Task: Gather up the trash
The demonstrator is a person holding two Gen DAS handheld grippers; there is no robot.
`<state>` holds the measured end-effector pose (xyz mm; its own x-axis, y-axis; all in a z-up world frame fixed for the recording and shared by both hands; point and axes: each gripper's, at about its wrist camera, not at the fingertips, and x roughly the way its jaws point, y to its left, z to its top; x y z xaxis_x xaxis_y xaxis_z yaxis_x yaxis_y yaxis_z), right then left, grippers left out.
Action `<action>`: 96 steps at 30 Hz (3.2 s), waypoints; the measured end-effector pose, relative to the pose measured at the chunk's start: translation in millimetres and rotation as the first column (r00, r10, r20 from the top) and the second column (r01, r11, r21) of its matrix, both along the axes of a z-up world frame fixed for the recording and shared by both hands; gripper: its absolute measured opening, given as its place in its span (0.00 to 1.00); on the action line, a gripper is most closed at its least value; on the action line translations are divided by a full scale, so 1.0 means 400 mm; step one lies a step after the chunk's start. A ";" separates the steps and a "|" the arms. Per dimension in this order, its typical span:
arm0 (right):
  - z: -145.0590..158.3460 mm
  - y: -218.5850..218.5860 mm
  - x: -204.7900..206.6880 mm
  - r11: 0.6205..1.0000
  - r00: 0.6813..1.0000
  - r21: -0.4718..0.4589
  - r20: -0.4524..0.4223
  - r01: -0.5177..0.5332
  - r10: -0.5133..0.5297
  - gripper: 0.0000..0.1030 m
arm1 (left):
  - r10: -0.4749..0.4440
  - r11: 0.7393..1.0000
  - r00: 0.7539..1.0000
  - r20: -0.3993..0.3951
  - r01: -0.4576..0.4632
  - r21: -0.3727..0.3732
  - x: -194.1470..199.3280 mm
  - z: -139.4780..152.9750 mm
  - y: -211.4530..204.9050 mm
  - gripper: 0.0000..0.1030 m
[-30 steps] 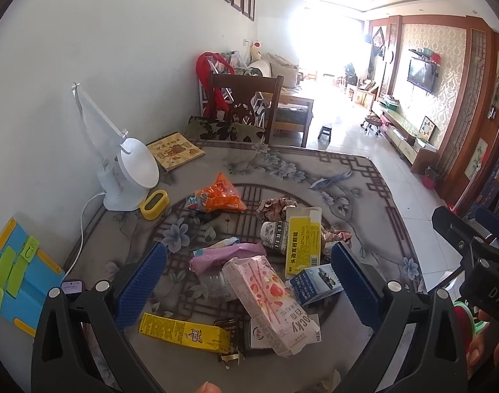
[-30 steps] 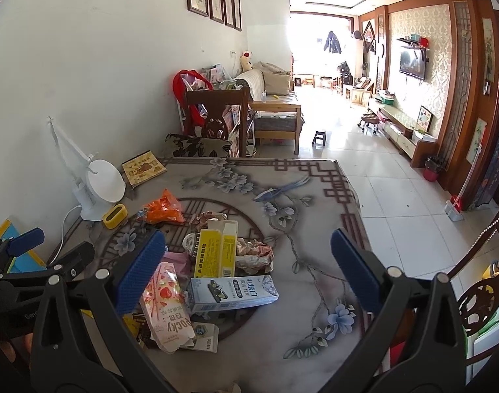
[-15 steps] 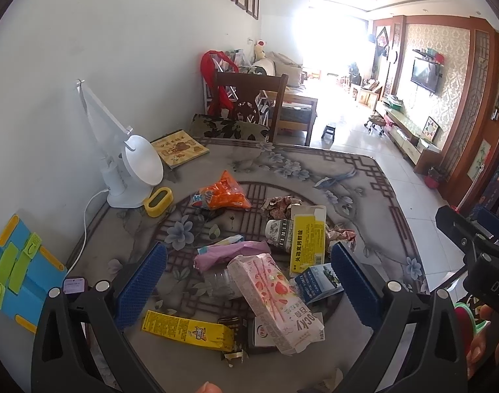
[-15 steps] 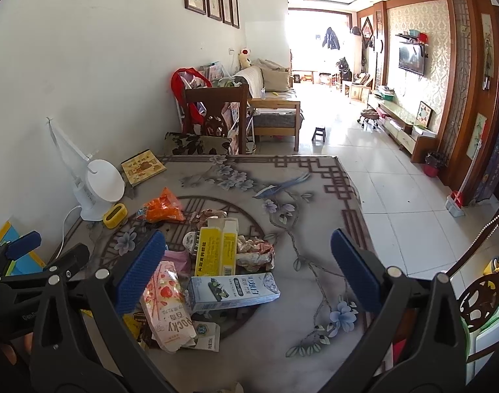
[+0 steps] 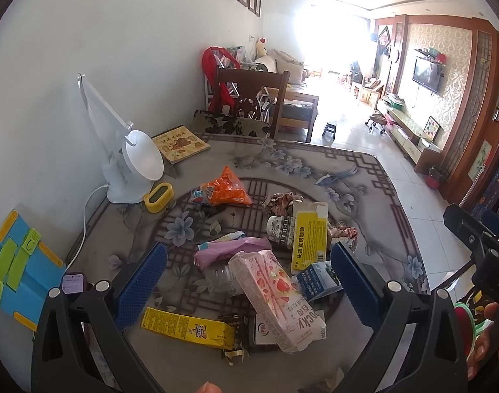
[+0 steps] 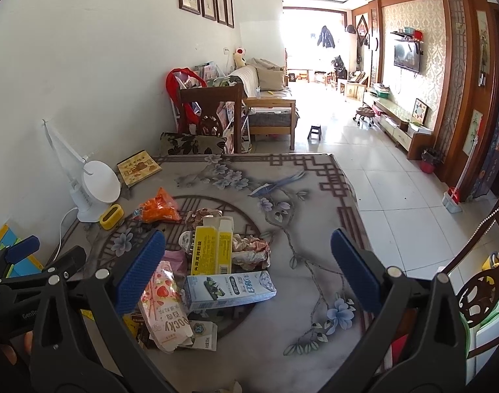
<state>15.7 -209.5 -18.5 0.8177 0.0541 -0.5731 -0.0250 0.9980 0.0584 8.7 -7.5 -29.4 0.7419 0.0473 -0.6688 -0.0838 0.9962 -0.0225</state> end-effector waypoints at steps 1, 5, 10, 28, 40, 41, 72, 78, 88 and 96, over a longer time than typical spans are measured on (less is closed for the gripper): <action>0.000 0.000 0.001 1.000 1.000 0.000 -0.001 0.000 0.000 0.97 | 0.000 1.000 1.000 0.000 0.000 0.000 0.000 0.000 0.000 0.93; -0.002 0.001 0.004 1.000 1.000 -0.002 -0.004 0.000 0.000 0.97 | 0.008 1.000 1.000 0.000 -0.008 -0.005 0.001 -0.008 0.007 0.93; -0.004 0.000 0.005 1.000 1.000 0.001 -0.009 0.000 0.000 0.97 | 0.022 1.000 1.000 -0.005 -0.022 -0.020 0.005 -0.019 0.028 0.93; -0.306 0.109 0.129 0.929 0.827 0.195 -0.423 -0.315 0.369 0.97 | 0.088 0.984 0.976 -0.200 -0.116 -0.132 -0.006 -0.199 0.246 0.93; -0.466 0.334 0.170 0.930 0.744 0.144 -0.564 -0.338 0.358 0.68 | -0.169 0.980 0.920 -0.353 0.119 -0.157 -0.004 -0.342 0.343 0.92; -0.461 0.332 0.168 0.936 0.754 0.148 -0.558 -0.321 0.347 0.66 | -0.162 0.974 0.911 -0.380 0.085 -0.211 0.002 -0.359 0.361 0.92; -0.203 -0.135 -0.139 0.964 0.954 0.159 -0.247 0.215 -0.172 0.63 | -0.075 0.840 0.910 -0.408 -0.163 -0.518 0.085 -0.432 0.315 0.39; -0.258 -0.481 -0.257 0.869 0.860 0.147 -0.292 0.473 -0.419 0.63 | -0.152 0.930 0.970 -0.192 0.074 -0.361 0.033 -0.279 0.114 0.38; -0.424 -0.928 -0.377 0.736 0.674 0.057 -0.455 0.674 -0.582 0.65 | -0.589 0.778 0.808 -0.020 0.559 -0.288 -0.034 -0.152 -0.477 0.39; -0.480 -1.071 -0.456 0.689 0.623 0.044 -0.475 0.723 -0.622 0.82 | -0.846 0.518 0.527 -0.080 0.777 -0.357 -0.072 -0.192 -0.892 0.39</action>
<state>-166.6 -637.8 -210.5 0.3765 -0.2590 -0.8895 0.7235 0.6819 0.1077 -20.1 -364.2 -106.1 0.1976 -0.6873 -0.6990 0.7225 0.5841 -0.3700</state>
